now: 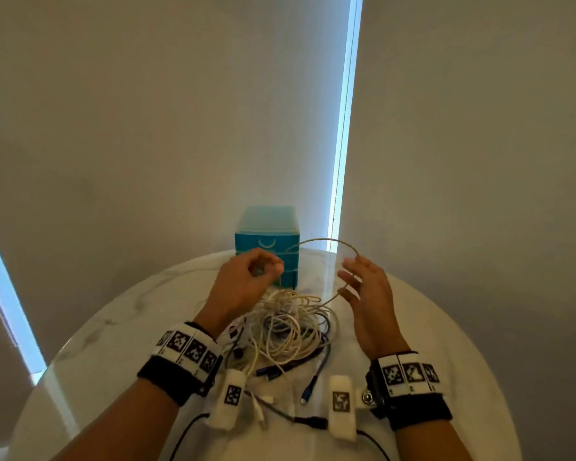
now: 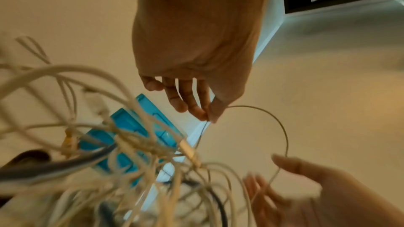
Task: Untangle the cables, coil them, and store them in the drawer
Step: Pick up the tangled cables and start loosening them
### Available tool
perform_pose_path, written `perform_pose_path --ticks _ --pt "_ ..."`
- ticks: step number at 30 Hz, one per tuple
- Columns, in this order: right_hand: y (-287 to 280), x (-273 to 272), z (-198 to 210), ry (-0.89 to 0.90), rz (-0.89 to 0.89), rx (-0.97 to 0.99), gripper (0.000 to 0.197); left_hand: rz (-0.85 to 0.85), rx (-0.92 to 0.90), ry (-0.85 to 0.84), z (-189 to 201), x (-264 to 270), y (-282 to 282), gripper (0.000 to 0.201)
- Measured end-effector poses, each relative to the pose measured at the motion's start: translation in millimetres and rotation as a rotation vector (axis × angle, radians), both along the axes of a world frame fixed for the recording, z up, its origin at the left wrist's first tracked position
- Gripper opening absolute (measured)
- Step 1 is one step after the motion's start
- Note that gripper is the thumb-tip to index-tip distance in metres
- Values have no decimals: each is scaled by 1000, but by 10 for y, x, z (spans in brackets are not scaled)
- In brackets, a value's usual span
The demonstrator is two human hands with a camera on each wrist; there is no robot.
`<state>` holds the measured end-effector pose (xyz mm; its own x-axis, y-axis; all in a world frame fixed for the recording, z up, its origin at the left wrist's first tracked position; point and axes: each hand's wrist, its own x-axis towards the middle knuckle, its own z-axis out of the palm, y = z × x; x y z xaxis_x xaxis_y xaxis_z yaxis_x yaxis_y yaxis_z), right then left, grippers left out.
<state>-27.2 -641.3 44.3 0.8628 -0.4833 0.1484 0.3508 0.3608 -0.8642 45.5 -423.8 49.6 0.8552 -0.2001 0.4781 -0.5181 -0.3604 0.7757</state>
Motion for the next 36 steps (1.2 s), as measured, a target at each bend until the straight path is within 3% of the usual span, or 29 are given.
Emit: perform_pose_path --ticks 2,4,7,10,15,19,23,26,29,32,36 --pt "51 -13 -21 -38 -169 -17 38 10 -182 14 211 -6 37 11" --pt "161 -66 -11 -121 -314 -262 27 -22 -217 -10 389 -40 33 13" --pt "464 -75 -81 -111 -112 -653 14 -42 -149 -107 566 -127 5 13" --pt "642 -7 -220 28 85 -849 23 -111 -137 -119 642 -255 4 14" --pt "637 -17 -245 19 131 -847 20 -313 -220 51 456 -392 15 16" --pt "572 32 -293 3 24 -737 14 -225 -283 141 219 -204 129 22" --pt "499 51 -255 34 -16 -493 17 -287 -18 330 -65 -81 197 24" --pt "414 32 -173 9 -77 -275 20 -391 137 310 -205 -29 234 25" --pt "339 -5 -76 -8 15 -137 25 -352 91 300 -217 -32 263 30" --pt "421 -47 -57 12 129 -221 27 -308 25 226 -217 -135 249 32" --pt "537 -85 -77 -25 187 -348 26 -202 -14 49 -181 -250 221 20"
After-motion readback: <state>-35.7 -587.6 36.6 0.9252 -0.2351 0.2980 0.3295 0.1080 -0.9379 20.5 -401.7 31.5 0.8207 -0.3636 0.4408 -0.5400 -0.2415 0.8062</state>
